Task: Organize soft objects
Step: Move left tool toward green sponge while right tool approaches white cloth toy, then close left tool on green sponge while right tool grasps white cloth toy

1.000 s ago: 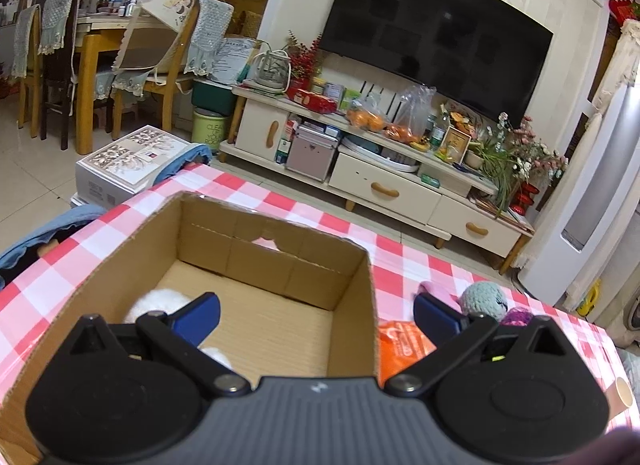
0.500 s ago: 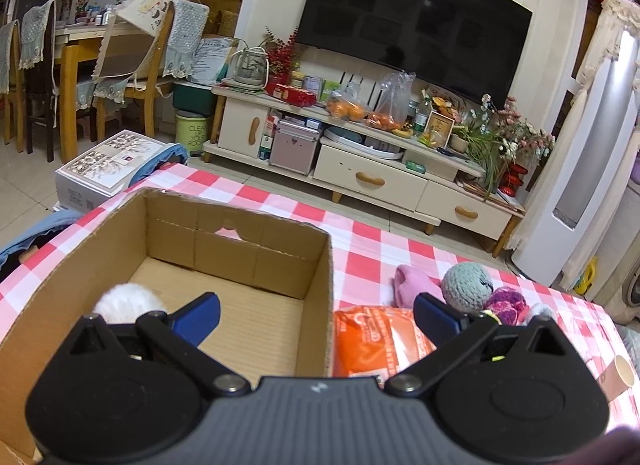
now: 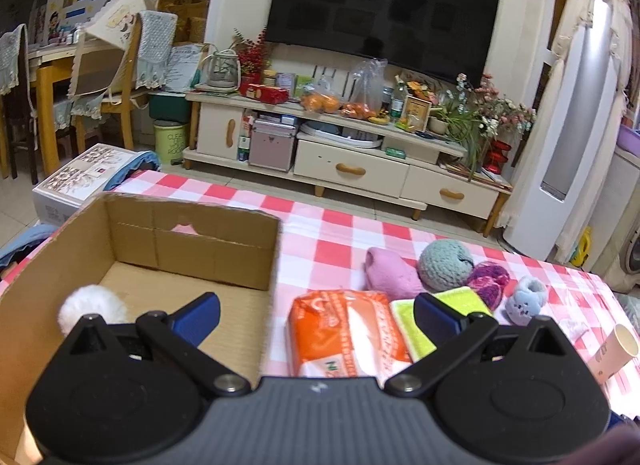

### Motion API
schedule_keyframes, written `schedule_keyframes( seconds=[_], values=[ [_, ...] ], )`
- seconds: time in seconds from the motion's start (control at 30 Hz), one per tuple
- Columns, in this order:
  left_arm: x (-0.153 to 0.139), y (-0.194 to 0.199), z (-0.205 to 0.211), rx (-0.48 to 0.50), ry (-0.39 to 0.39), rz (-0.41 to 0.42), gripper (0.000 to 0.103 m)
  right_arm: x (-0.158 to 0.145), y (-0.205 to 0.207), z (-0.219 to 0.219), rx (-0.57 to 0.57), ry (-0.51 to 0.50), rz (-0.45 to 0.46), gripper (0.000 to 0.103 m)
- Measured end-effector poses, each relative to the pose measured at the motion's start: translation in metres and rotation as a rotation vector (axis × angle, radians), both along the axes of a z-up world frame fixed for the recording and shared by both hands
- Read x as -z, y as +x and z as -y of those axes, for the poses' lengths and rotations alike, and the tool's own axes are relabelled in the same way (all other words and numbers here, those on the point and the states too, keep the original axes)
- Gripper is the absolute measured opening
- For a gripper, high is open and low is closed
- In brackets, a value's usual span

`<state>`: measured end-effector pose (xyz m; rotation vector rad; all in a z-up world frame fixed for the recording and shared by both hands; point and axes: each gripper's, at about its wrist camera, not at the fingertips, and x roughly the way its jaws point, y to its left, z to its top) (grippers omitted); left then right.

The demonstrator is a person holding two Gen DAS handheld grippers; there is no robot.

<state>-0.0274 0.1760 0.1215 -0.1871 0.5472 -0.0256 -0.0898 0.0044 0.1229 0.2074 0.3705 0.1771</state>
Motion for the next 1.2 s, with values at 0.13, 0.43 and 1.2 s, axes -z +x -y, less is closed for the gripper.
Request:
schedule_keyframes(
  seconds=[0.13,0.43,1.2],
  values=[
    [0.002,0.000,0.011,0.034,0.013,0.007,0.102,0.003,-0.002,0.008,0.021,0.002,0.000,0.103],
    [0.007,-0.003,0.041,0.119,0.081,0.021,0.102,0.008,-0.004,0.020,0.074,0.004,-0.003,0.103],
    [0.049,0.009,0.146,0.506,0.693,0.109,0.102,0.036,0.035,0.109,0.272,0.117,-0.133,0.103]
  ],
)
